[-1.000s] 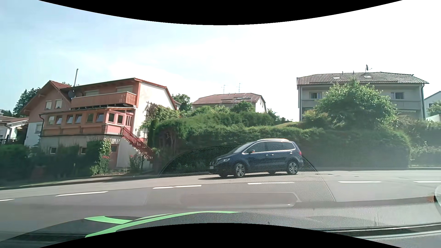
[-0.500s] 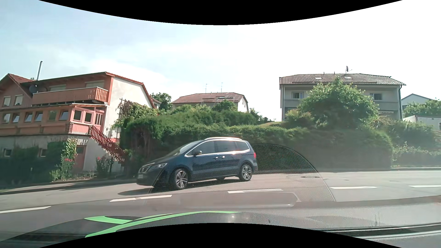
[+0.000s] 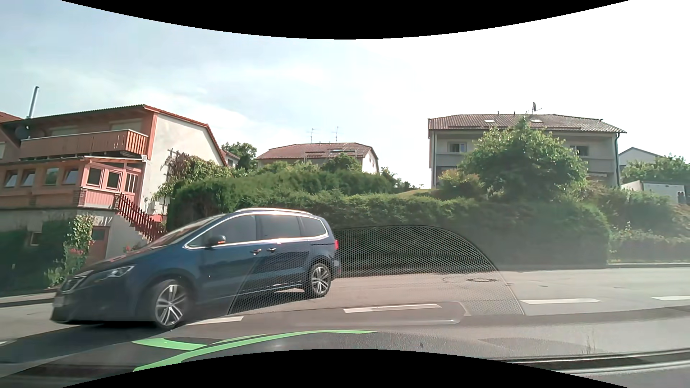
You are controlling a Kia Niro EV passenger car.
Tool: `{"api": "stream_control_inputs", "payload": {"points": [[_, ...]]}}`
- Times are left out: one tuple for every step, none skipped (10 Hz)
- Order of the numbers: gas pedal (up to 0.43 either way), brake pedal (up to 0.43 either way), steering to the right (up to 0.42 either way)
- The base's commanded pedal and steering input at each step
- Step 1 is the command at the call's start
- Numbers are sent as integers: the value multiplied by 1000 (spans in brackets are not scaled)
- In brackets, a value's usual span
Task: Follow the waypoints while adhering to traffic rules and regulations
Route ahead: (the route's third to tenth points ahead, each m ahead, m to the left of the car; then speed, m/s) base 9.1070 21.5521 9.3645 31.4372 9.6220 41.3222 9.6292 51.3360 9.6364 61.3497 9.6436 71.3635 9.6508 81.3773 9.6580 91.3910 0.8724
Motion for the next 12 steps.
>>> {"api": "stream_control_inputs", "payload": {"points": [[0, 152, 91], [0, 110, 70], [0, 18, 61], [0, 0, 55], [0, 0, 50], [0, 0, 49], [8, 0, 49], [98, 0, 48], [138, 0, 46], [150, 0, 45], [150, 0, 45], [150, 0, 44]]}}
